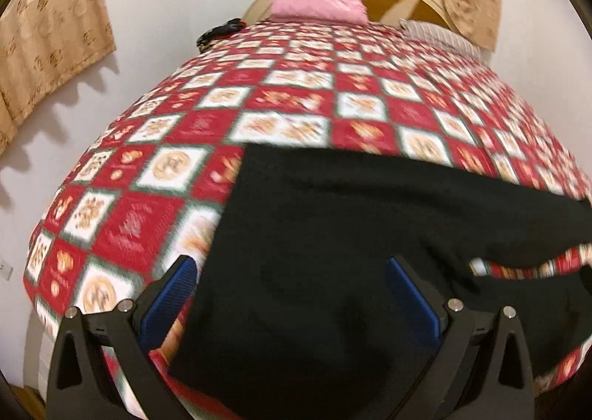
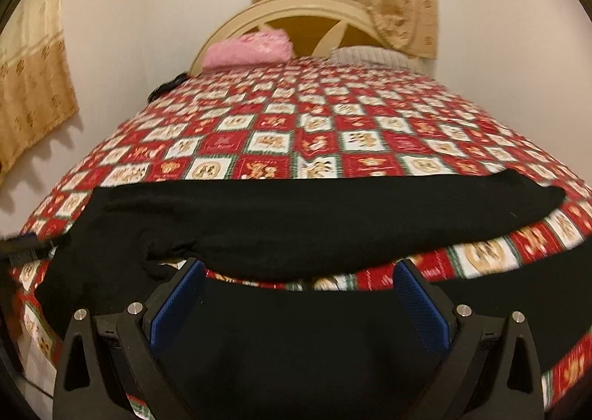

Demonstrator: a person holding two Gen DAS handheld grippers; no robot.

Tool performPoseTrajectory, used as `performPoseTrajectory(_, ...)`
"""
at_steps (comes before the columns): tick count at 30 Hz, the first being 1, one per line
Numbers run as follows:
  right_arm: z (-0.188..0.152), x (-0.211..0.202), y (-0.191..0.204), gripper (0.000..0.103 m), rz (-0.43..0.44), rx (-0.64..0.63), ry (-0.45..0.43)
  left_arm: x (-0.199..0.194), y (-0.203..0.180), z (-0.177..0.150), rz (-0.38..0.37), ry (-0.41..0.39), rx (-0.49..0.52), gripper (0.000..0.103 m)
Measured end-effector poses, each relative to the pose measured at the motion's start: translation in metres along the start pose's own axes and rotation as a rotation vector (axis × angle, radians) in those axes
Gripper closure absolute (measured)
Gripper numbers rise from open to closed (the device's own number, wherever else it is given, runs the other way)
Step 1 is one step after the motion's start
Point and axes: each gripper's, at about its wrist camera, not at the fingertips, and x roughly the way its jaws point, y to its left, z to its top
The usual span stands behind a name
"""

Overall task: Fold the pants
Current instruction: 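Grasp the black pants waistband with the left gripper while the right gripper grasps it too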

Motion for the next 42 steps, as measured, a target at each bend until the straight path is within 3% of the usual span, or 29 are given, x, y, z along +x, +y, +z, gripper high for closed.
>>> performPoseTrajectory(4, 0.016, 0.026, 0.002, 0.001, 0.035, -0.023, 0.044, 0.038, 0.021, 0.030, 0.007, 0.057, -0.007, 0.028)
performPoseTrajectory(6, 0.024, 0.037, 0.007, 0.003, 0.040, -0.060, 0.048, 0.058, 0.028, 0.041, -0.011, 0.091, -0.011, 0.033)
performPoseTrajectory(9, 0.035, 0.050, 0.016, 0.004, 0.043, -0.132, 0.045, 0.080, 0.033, 0.054, -0.025, 0.117, -0.022, 0.033)
performPoseTrajectory(13, 0.058, 0.081, 0.021, 0.004, 0.086, -0.219, 0.059, 0.100, 0.031, 0.066, -0.102, 0.154, -0.034, 0.033)
performPoseTrajectory(17, 0.082, 0.127, 0.018, 0.006, 0.141, -0.252, 0.142, 0.128, 0.031, 0.071, -0.109, 0.228, -0.048, 0.033)
performPoseTrajectory(19, 0.086, 0.145, 0.021, 0.014, 0.144, -0.299, 0.179, 0.135, 0.033, 0.070, -0.115, 0.252, -0.064, 0.033)
performPoseTrajectory(22, 0.086, 0.174, 0.024, 0.023, 0.124, -0.374, 0.237, 0.138, 0.033, 0.075, -0.115, 0.248, -0.050, 0.033)
performPoseTrajectory(25, 0.082, 0.199, 0.022, 0.024, 0.161, -0.392, 0.315, 0.141, 0.032, 0.080, -0.115, 0.255, -0.040, 0.032)
performPoseTrajectory(28, 0.083, 0.201, 0.013, 0.025, 0.217, -0.365, 0.310, 0.145, 0.032, 0.083, -0.126, 0.245, -0.042, 0.029)
performPoseTrajectory(30, 0.082, 0.200, 0.012, 0.039, 0.273, -0.362, 0.319, 0.148, 0.029, 0.085, -0.118, 0.236, -0.027, 0.029)
performPoseTrajectory(32, 0.081, 0.195, 0.015, 0.047, 0.261, -0.409, 0.313, 0.149, 0.026, 0.086, -0.119, 0.217, -0.016, 0.032)
performPoseTrajectory(33, 0.081, 0.192, 0.017, 0.060, 0.252, -0.427, 0.308, 0.149, 0.024, 0.086, -0.125, 0.210, -0.010, 0.044)
performPoseTrajectory(34, 0.081, 0.188, 0.018, 0.078, 0.241, -0.449, 0.305, 0.148, 0.021, 0.086, -0.128, 0.202, 0.003, 0.050)
performPoseTrajectory(35, 0.082, 0.188, 0.019, 0.085, 0.231, -0.461, 0.305, 0.147, 0.020, 0.087, -0.137, 0.199, 0.007, 0.055)
performPoseTrajectory(37, 0.083, 0.182, 0.017, 0.094, 0.229, -0.460, 0.291, 0.146, 0.019, 0.089, -0.159, 0.196, 0.000, 0.074)
performPoseTrajectory(39, 0.085, 0.176, 0.016, 0.099, 0.247, -0.443, 0.287, 0.145, 0.017, 0.092, -0.189, 0.197, -0.014, 0.085)
performPoseTrajectory(42, 0.091, 0.156, 0.021, 0.099, 0.230, -0.445, 0.229, 0.132, 0.013, 0.097, -0.176, 0.161, -0.023, 0.085)
